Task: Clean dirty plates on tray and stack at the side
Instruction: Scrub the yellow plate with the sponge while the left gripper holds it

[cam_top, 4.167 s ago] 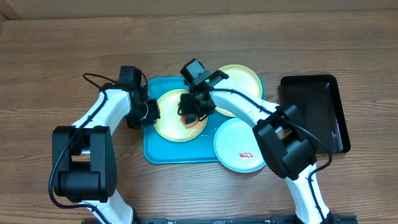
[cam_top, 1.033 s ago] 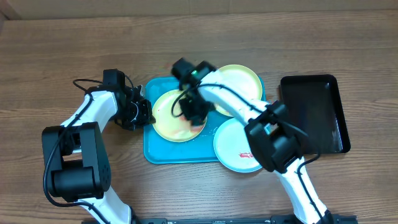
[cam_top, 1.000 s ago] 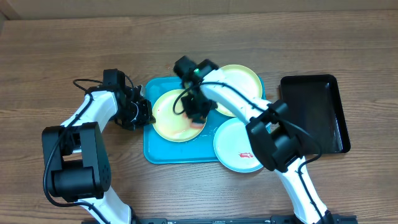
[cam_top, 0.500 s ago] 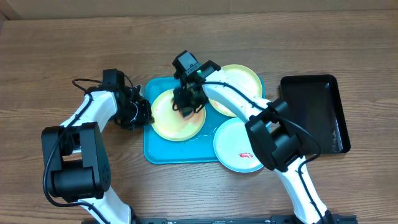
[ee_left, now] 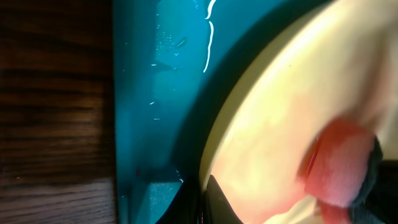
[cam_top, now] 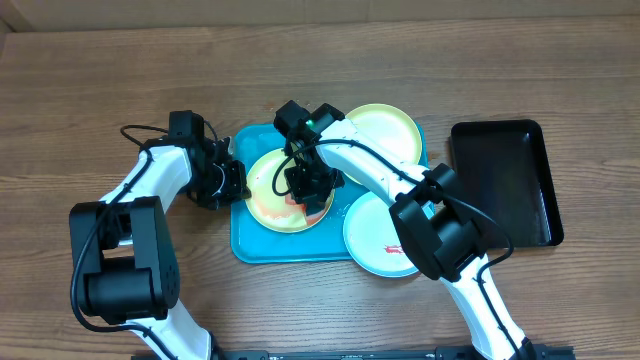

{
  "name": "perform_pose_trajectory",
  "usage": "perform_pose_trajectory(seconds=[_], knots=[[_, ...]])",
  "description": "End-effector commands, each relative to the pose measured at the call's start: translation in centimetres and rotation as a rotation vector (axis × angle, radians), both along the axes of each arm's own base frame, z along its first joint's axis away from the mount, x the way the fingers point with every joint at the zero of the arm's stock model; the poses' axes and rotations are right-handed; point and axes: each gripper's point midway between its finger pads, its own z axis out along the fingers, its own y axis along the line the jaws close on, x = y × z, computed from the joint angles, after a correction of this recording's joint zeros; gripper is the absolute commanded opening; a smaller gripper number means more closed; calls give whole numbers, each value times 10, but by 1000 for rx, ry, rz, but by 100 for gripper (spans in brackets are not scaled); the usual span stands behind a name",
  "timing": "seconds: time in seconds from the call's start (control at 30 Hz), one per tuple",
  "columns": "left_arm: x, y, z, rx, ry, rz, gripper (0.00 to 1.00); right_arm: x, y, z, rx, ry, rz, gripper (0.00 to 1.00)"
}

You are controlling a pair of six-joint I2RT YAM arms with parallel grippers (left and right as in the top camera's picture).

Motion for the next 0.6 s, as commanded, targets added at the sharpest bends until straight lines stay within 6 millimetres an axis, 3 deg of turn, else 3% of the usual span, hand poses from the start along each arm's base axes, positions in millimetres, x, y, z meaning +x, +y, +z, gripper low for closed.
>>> perform_pose_trajectory(seconds=[0.0,0.17,0.33,0.37,0.43,0.57], knots=[[0,6,-5,24,4,-1,4,38,-42,-22,-180,-142,-36,4],[0,6,-5,24,4,-1,4,54,-17,-21,-72,-193,-96,4],[0,6,-5,24,4,-2,4,49,27,-14,156,-120,-111,4],[0,6,-5,24,4,-1,4,42,43,-11,233,-75,-101,4],[0,6,-5,24,4,-1,4,31,53,-8,275,-32,-83,4],[0,6,-5,24,4,-1,4,6,56,-9,251,39,-60,4]])
